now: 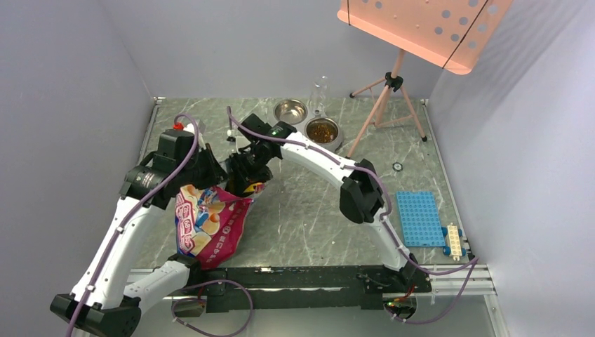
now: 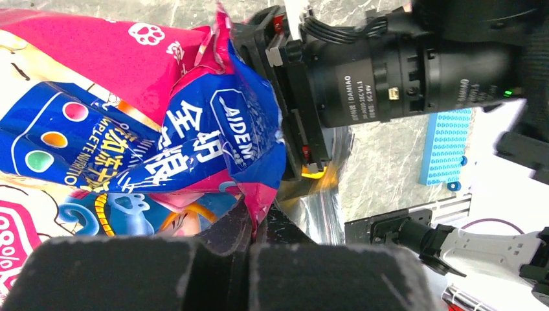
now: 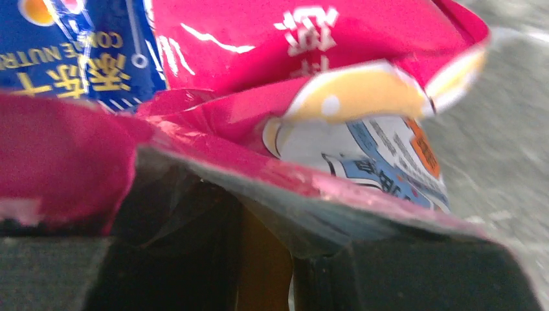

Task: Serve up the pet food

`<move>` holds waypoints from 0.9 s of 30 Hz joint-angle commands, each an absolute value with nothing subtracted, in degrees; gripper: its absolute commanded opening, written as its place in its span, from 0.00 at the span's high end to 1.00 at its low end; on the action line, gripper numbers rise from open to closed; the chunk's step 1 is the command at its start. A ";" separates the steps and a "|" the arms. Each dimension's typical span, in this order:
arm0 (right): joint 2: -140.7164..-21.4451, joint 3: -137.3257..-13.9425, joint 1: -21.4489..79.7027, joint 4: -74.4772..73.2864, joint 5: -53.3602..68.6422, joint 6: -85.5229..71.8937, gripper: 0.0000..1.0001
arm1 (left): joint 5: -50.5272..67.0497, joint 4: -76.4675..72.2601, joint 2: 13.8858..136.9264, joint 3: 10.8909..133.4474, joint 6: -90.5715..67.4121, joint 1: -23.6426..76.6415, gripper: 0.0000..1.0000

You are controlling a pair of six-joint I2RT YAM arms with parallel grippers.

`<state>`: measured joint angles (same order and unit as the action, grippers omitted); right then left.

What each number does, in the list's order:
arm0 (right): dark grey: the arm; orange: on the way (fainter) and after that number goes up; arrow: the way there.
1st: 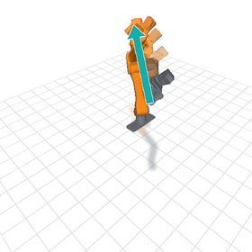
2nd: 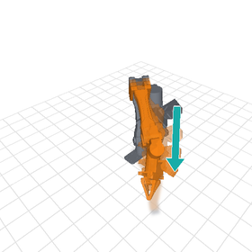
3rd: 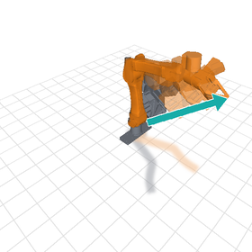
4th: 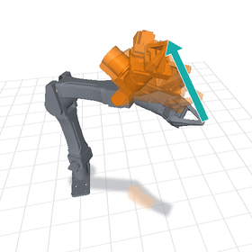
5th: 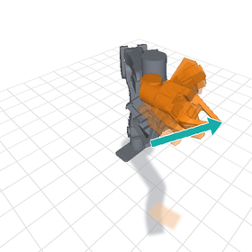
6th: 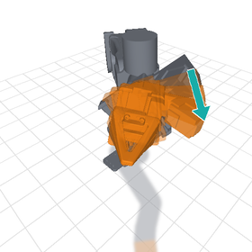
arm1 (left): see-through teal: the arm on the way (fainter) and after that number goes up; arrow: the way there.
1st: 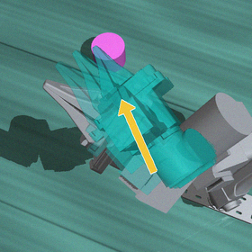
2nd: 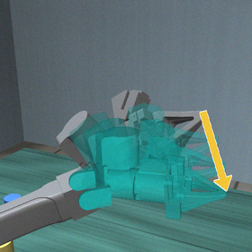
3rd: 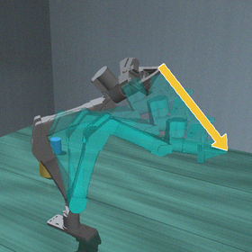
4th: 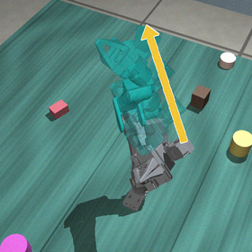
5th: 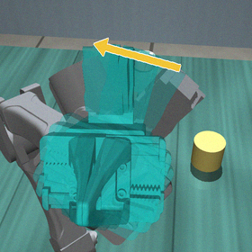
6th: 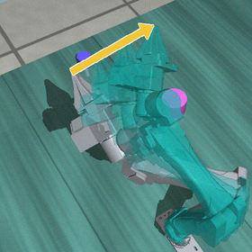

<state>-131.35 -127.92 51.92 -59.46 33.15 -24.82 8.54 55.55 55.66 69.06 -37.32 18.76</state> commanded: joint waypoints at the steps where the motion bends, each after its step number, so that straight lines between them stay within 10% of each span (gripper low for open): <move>1: -125.38 -118.37 54.35 -30.87 56.76 -31.79 1.00 | 14.63 50.78 52.72 69.79 -39.96 19.76 1.00; 8: -112.16 -95.64 49.07 2.64 65.00 -51.15 1.00 | 5.98 53.56 46.55 68.43 -38.22 19.78 1.00; 27: -96.48 -75.25 41.48 15.38 61.99 -61.47 1.00 | -4.24 51.38 38.42 69.89 -33.11 19.78 1.00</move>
<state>-100.09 -75.64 41.80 3.05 62.48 -57.54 -5.61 56.25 41.69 67.53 -33.69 19.11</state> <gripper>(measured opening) 0.306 0.007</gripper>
